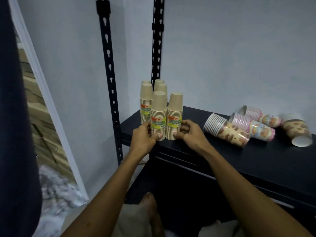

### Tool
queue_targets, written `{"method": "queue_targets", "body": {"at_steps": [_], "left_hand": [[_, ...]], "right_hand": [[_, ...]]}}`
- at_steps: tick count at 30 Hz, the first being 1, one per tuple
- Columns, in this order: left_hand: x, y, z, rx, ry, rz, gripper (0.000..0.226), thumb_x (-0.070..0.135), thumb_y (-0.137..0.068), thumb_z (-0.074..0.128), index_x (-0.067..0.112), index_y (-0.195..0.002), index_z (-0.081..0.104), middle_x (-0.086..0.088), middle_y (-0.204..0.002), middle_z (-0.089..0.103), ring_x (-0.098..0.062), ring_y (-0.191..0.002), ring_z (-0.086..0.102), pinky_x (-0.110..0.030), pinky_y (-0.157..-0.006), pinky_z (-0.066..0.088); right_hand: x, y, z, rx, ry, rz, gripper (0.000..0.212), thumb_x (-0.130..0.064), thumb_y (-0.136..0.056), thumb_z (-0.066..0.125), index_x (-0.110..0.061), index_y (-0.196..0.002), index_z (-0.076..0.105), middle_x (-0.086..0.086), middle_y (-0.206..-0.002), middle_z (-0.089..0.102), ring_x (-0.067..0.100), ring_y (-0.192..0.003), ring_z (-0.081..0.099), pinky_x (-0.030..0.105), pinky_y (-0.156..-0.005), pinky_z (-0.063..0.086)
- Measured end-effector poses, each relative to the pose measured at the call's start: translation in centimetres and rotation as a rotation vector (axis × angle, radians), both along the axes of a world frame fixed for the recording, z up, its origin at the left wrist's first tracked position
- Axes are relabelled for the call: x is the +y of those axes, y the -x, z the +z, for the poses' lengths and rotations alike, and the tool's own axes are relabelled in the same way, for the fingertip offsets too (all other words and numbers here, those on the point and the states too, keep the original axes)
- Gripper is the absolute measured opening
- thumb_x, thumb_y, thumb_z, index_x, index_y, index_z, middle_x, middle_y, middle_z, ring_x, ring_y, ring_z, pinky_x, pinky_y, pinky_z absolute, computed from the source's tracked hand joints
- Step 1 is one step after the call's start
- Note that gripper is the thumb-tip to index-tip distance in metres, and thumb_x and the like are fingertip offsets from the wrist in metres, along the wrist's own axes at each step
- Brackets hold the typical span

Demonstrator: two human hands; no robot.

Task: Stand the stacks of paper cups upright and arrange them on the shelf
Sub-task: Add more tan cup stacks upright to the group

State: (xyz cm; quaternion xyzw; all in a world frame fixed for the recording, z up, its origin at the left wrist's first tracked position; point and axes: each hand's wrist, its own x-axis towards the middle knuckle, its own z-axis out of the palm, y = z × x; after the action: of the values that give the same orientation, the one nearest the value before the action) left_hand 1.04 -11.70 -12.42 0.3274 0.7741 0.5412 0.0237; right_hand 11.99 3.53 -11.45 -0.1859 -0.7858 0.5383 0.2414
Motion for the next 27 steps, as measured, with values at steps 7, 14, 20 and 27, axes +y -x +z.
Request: {"method": "queue_targets", "body": {"at_steps": [7,14,20,27], "left_hand": [[-0.4,1.6,-0.3,0.002,-0.062,0.023,0.058,0.013,-0.073,0.081,0.009,-0.125,0.056,-0.004,-0.118,0.067,-0.005,-0.098,0.062,-0.012,-0.083,0.048],[-0.3,2.5,-0.6,0.021,-0.078,0.086,0.058,0.021,-0.068,0.085,0.011,-0.117,0.054,-0.006,-0.115,0.068,-0.010,-0.099,0.066,-0.018,-0.082,0.054],[-0.4,2.6,-0.8,0.073,-0.095,0.123,0.061,0.025,-0.068,0.085,0.011,-0.120,0.056,-0.004,-0.114,0.068,-0.007,-0.097,0.064,-0.016,-0.082,0.052],[-0.5,3.1,-1.3,0.107,-0.117,0.118,0.061,0.025,-0.071,0.082,0.009,-0.125,0.058,-0.002,-0.113,0.068,-0.008,-0.098,0.065,-0.024,-0.088,0.054]], "right_hand": [[0.5,2.7,0.1,0.018,0.038,0.037,0.044,-0.001,-0.079,0.073,-0.012,-0.119,0.058,0.001,-0.112,0.069,0.013,-0.103,0.067,0.033,-0.093,0.053],[0.4,3.0,0.0,0.008,-0.022,-0.003,0.044,-0.006,-0.079,0.075,-0.014,-0.120,0.060,-0.003,-0.105,0.070,0.009,-0.096,0.067,0.028,-0.087,0.054],[-0.2,3.3,-0.4,0.025,-0.082,-0.061,0.044,-0.011,-0.079,0.076,-0.014,-0.120,0.061,-0.003,-0.108,0.070,0.008,-0.099,0.066,0.033,-0.092,0.054],[-1.0,3.6,-0.2,0.032,-0.165,-0.115,0.038,-0.017,-0.078,0.078,-0.018,-0.113,0.063,-0.010,-0.096,0.068,-0.001,-0.087,0.065,0.015,-0.077,0.053]]}}
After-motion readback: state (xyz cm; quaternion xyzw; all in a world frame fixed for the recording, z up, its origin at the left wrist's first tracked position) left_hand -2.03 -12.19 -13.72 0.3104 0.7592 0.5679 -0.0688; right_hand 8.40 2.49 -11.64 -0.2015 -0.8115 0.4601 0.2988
